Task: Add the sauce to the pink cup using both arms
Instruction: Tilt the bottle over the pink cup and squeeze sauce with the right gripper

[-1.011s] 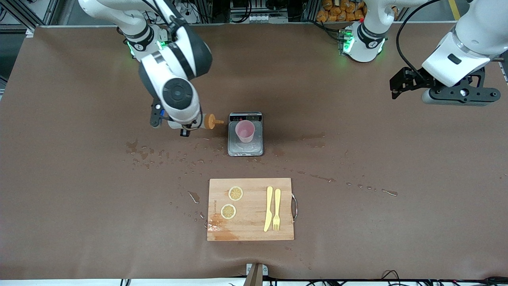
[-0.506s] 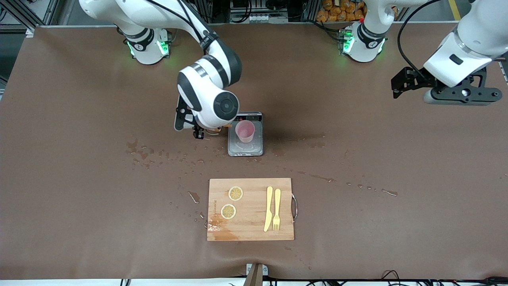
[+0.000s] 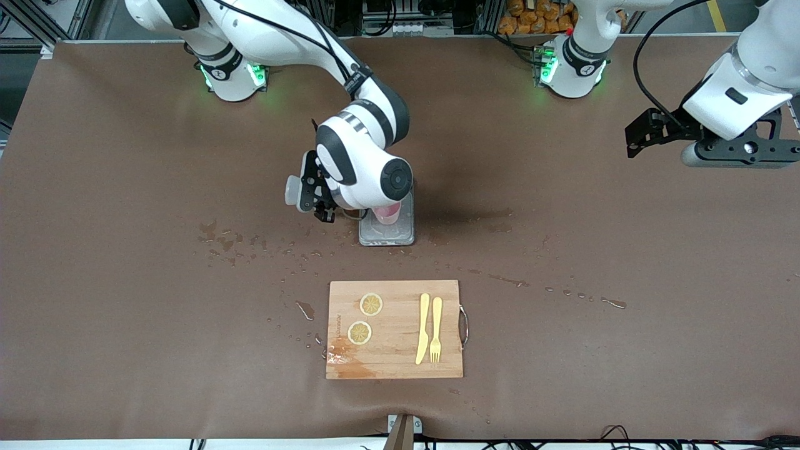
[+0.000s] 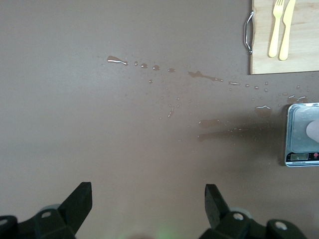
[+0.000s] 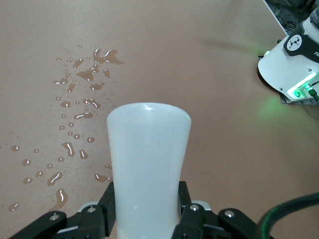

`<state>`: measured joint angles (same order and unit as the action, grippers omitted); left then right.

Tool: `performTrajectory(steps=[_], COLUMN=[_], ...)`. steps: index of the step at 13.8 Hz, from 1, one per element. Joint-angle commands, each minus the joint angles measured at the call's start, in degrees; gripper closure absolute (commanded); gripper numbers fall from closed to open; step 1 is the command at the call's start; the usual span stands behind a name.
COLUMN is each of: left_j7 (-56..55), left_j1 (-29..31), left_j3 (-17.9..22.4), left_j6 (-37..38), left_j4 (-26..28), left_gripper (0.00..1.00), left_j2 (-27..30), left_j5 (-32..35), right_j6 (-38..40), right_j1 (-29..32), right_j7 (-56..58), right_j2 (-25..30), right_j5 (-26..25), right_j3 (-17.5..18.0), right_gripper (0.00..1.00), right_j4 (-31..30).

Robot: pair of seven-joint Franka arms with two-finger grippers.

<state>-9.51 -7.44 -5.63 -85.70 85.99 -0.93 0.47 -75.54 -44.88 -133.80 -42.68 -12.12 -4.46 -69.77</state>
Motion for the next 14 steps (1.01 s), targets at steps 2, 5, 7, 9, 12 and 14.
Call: performTrajectory(steps=[2, 5, 7, 9, 12, 14], left_j7=[0.72, 0.98, 0.98, 0.98, 1.07, 1.85], left_j1=[1.45, 1.64, 1.29, 1.72, 1.73, 2.16], left_j3=[0.18, -0.34, -0.43, -0.43, -0.43, 0.09], left_j6=[-1.4, -2.19, -2.11, -2.11, -1.76, -1.76], left_j4=[0.67, 0.76, 1.02, 1.02, 1.02, 1.02], left_gripper=[0.0, 0.0, 0.0, 0.0, 0.0, 0.0], left_j2=[1.37, 1.11, 0.94, 0.84, 0.67, 0.41], left_j5=[-0.38, -0.73, -0.74, -0.56, -0.3, -0.21], right_j6=[2.32, 2.32, 1.54, -0.47, -4.34, -11.96], right_j1=[-0.91, -0.56, 0.66, 3.57, 3.84, 4.54], right_j7=[0.03, 3.35, 5.65, 6.27, 7.85, 9.34], right_j2=[-1.97, -1.27, 0.57, 3.2, 7.59, 14.26], right_j5=[-1.67, -1.15, 1.73, 5.52, 5.44, 5.53], right_j3=[-0.55, -0.46, -0.37, -0.37, -0.46, -0.46], right_gripper=[0.8, 1.0, 1.0, 1.0, 1.0, 1.0], right_j4=[3.68, 3.68, 3.59, 2.55, -4.46, -14.46])
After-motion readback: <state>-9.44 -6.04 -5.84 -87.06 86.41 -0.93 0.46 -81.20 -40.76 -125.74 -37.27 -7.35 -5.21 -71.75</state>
